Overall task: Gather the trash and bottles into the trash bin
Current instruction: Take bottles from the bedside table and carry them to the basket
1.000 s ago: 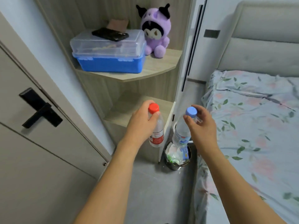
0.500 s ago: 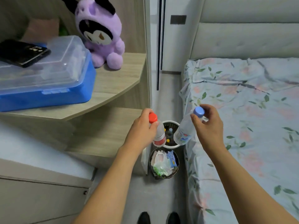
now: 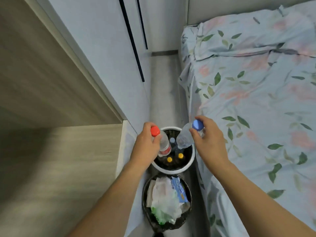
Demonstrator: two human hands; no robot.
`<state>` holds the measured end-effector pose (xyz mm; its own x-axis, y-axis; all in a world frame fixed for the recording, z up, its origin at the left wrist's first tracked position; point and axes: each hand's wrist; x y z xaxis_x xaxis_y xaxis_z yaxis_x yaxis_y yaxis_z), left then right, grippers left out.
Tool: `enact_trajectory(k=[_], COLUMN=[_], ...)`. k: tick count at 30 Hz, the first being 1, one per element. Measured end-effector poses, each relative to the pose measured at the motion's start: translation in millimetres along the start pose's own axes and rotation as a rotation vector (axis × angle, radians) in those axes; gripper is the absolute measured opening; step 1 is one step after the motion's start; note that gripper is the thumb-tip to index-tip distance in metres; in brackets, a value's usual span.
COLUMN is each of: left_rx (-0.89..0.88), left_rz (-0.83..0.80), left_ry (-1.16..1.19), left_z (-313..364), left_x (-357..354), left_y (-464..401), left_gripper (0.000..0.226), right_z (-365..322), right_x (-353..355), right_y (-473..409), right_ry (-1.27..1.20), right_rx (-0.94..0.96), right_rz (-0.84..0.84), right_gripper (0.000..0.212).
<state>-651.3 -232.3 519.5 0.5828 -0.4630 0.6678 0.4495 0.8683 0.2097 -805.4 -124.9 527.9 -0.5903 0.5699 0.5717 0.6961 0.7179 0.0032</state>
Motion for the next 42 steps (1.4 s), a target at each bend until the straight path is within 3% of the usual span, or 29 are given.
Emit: enact_trajectory(k=[6,12,25,42], left_rx=[-0.007,-0.043,-0.049,-0.081], left_rz=[-0.028,-0.109,-0.346,-0.470], left_ry=[-0.012,-0.060,-0.337,-0.512], left_z=[-102.8,-156.2,-220.1,-261.0], left_x=[-118.5,-188.6,-250.8,-267.7], left_y=[-80.2,-123.2,-147.8,-156.6], left_gripper=[0.023,0.025,0.024,0.034], right_z=[142.4,205.2,214.7,219.2], right_x=[-92.6,-136.9,-148.0,-145.2], right_y=[-33.8,-43.8,-56.0,-51.9], right_ry=[0.078,0.173,0.260,0.326], right_rx=[-0.071,-0.037,0.069,0.156], right_rz=[-0.057,-0.175,-0.133,-0.155], right_gripper=[0.035,0.033,0.030,0.031])
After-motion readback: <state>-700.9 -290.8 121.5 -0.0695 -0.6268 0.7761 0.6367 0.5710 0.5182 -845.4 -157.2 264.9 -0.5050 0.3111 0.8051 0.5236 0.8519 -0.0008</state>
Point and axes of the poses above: each hand's wrist, its own y-axis away from the middle knuckle, its own x-axis out of the back of the hand, z = x × y
